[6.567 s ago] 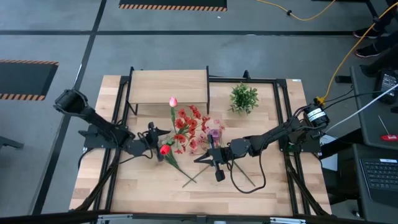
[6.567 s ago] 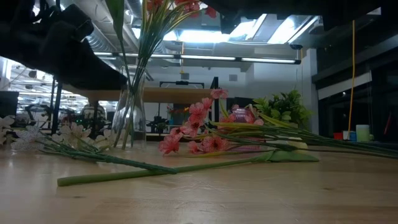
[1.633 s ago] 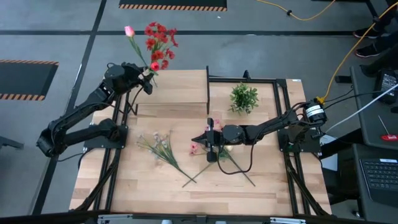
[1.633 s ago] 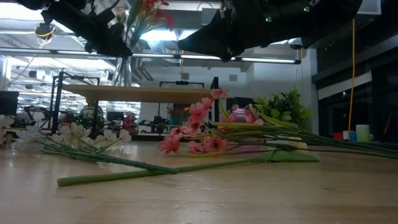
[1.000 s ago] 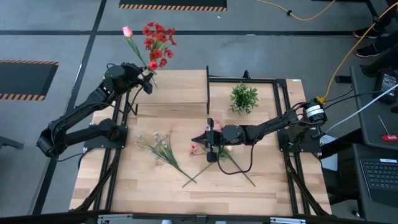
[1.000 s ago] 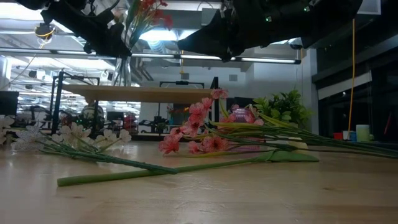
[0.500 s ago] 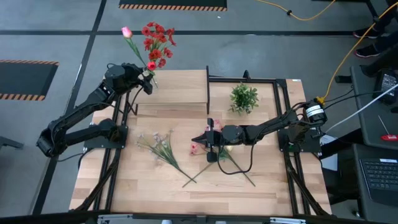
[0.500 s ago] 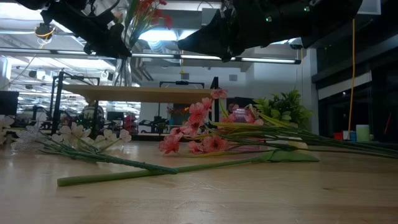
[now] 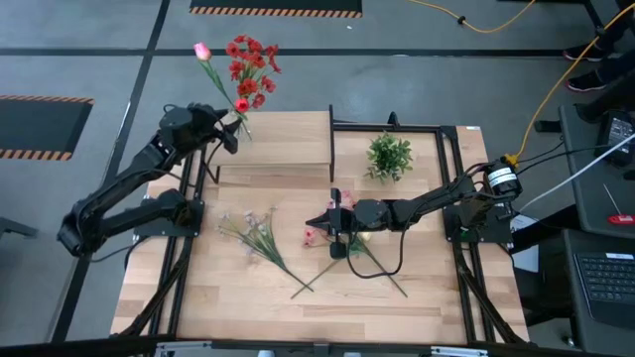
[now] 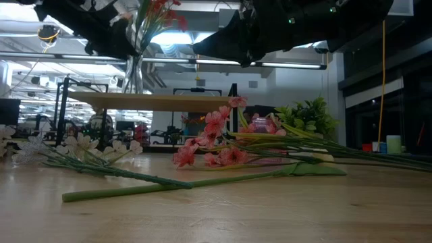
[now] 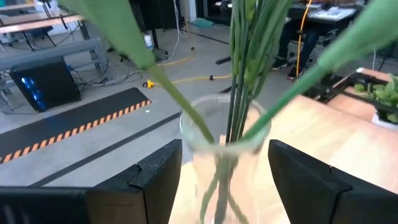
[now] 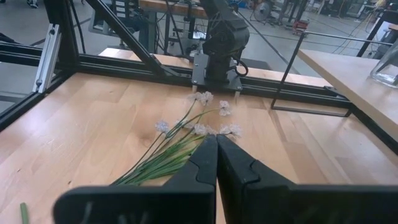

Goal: Pick and place flowers into a vace then onto a shelf
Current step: Put the pink flowers into the violet vase

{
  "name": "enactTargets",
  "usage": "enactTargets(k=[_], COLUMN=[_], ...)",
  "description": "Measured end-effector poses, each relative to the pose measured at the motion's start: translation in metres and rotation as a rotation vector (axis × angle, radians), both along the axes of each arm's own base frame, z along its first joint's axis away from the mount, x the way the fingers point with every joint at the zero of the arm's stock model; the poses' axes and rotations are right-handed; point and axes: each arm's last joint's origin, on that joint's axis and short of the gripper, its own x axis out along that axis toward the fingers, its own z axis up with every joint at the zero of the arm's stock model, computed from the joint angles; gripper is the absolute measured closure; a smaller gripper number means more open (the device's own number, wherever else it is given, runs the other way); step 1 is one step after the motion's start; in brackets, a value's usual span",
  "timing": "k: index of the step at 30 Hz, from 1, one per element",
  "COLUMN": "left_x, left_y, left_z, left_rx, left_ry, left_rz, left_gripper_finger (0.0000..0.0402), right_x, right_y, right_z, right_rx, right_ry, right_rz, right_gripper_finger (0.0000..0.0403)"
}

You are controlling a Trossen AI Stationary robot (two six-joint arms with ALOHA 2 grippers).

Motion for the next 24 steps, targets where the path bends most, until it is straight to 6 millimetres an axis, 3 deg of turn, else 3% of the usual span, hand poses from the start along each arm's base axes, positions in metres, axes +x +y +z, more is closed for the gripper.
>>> enactTargets(k=[15,18,24], left_x=[-0.008,-0.01,-0.016], left_y=[-0.02,-0.027,-0.039], left_z=[0.002,0.002,0.004], left_rx=[-0.04,-0.021,-0.001], left_ry=[-0.023,-0.003,-0.005], left_rz=[-0.225,-0.306,-0.308], left_gripper_finger=[0.0171,0.0184,0.0216], right_x=[0.0,0.0,0.0], right_y=[0.0,0.0,0.0], right_z=[0.0,0.0,0.0], right_rx=[-0.009,-0.009,-0.007], right_ry=[0.0,0.0,0.0], right_rz=[0.002,0.002,0.001], right_gripper_finger=[0.0398,0.0398,0.0398])
